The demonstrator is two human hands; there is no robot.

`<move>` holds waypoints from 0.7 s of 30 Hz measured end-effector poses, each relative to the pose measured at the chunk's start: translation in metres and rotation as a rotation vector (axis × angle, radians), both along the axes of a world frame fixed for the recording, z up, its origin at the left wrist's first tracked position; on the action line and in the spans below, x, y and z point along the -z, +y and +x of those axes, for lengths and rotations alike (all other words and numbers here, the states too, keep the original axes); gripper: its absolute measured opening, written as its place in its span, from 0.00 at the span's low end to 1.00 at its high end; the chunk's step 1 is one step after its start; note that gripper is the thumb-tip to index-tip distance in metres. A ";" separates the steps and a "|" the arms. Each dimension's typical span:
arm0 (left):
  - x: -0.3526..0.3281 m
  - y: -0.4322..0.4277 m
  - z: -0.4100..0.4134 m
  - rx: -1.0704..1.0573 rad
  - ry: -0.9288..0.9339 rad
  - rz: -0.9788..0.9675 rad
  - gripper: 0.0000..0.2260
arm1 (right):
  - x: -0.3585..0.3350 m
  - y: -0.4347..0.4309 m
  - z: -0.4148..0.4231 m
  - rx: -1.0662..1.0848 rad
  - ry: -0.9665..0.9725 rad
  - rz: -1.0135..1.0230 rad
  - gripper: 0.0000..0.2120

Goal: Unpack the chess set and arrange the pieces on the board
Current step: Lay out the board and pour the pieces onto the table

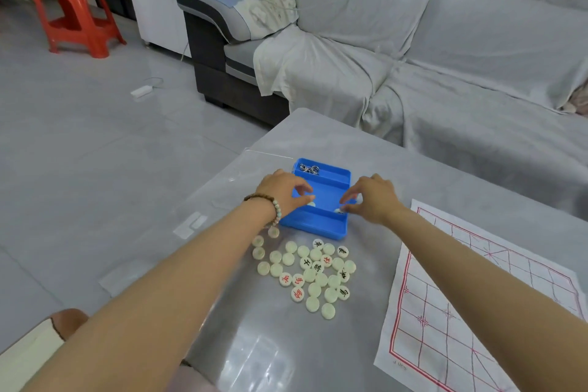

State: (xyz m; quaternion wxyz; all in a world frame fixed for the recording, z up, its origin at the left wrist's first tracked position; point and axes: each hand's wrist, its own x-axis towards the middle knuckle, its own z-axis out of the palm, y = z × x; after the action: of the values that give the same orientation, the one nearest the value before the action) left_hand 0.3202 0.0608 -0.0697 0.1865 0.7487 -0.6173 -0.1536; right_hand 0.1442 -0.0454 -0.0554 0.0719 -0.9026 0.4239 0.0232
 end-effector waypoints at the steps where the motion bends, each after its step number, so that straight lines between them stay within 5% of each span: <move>1: 0.000 -0.012 0.002 0.012 -0.042 0.047 0.13 | -0.002 -0.005 0.002 0.001 0.023 0.038 0.12; 7: 0.009 -0.053 0.014 0.072 -0.120 0.178 0.13 | 0.003 -0.027 0.017 -0.068 0.076 0.105 0.09; 14: 0.022 -0.069 0.017 -0.021 -0.304 -0.062 0.18 | 0.015 -0.038 0.018 0.028 -0.131 0.133 0.10; 21: 0.024 -0.062 0.021 0.082 -0.210 -0.048 0.15 | 0.030 -0.039 0.010 0.073 -0.262 0.163 0.09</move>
State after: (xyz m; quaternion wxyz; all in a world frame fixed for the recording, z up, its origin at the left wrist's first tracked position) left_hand 0.3416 -0.0008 -0.0936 0.1323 0.7301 -0.6671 -0.0668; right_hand 0.1542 -0.0849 -0.0854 0.2002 -0.8731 0.4400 -0.0633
